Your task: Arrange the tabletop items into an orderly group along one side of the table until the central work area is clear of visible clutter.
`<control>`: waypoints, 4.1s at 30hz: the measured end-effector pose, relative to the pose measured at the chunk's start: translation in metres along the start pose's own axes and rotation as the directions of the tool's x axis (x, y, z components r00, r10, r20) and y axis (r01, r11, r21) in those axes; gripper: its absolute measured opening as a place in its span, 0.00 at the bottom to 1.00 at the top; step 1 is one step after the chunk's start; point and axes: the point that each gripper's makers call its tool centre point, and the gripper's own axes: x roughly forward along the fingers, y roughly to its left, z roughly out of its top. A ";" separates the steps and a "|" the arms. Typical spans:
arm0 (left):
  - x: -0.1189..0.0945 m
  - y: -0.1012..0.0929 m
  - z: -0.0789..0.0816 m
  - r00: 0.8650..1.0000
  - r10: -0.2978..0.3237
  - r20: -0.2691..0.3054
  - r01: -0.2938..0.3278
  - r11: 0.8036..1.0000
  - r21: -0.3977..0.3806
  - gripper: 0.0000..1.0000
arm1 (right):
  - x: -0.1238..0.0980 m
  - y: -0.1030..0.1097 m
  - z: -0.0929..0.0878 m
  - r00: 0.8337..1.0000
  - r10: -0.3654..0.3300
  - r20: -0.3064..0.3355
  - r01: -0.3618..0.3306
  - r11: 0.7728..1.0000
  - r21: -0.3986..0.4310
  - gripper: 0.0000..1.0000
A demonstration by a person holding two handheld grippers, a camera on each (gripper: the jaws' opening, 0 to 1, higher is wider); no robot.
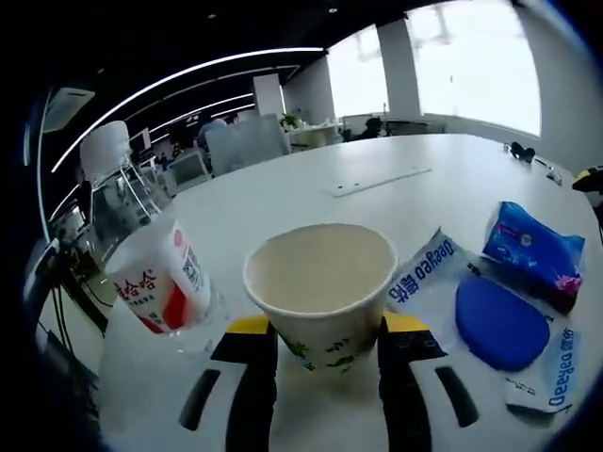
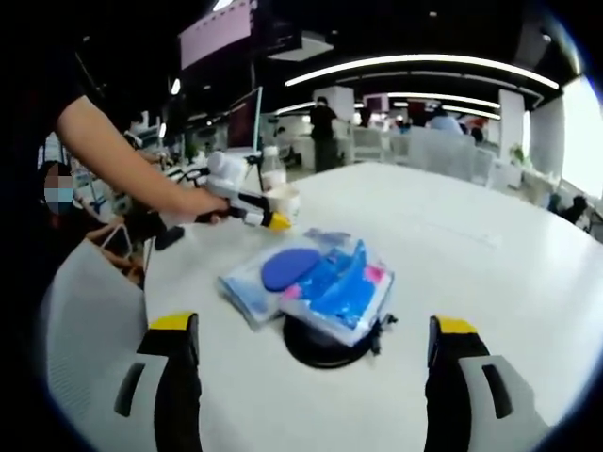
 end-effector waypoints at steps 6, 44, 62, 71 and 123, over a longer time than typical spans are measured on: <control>0.004 0.002 -0.002 1.000 0.007 -0.003 -0.007 1.000 -0.015 0.41 | 0.000 -0.001 -0.003 1.000 -0.005 -0.006 0.005 1.000 0.010 0.99; 0.027 0.020 0.004 0.998 0.065 -0.025 -0.065 0.998 -0.025 0.40 | -0.001 0.000 -0.014 1.000 -0.011 -0.018 0.012 0.998 0.057 0.99; 0.014 0.017 -0.001 0.997 0.070 -0.043 -0.072 0.997 -0.042 0.45 | 0.003 0.000 -0.008 1.000 -0.003 0.002 0.003 0.998 0.058 0.98; 0.004 0.014 -0.001 0.996 0.069 -0.048 -0.071 0.996 -0.044 0.53 | 0.005 0.002 0.000 1.000 0.008 0.027 -0.010 0.998 0.058 0.98; -0.063 -0.041 0.019 0.999 -0.027 -0.024 0.027 1.000 -0.008 0.55 | -0.009 0.009 0.035 0.994 0.004 0.113 -0.004 1.000 -0.001 0.84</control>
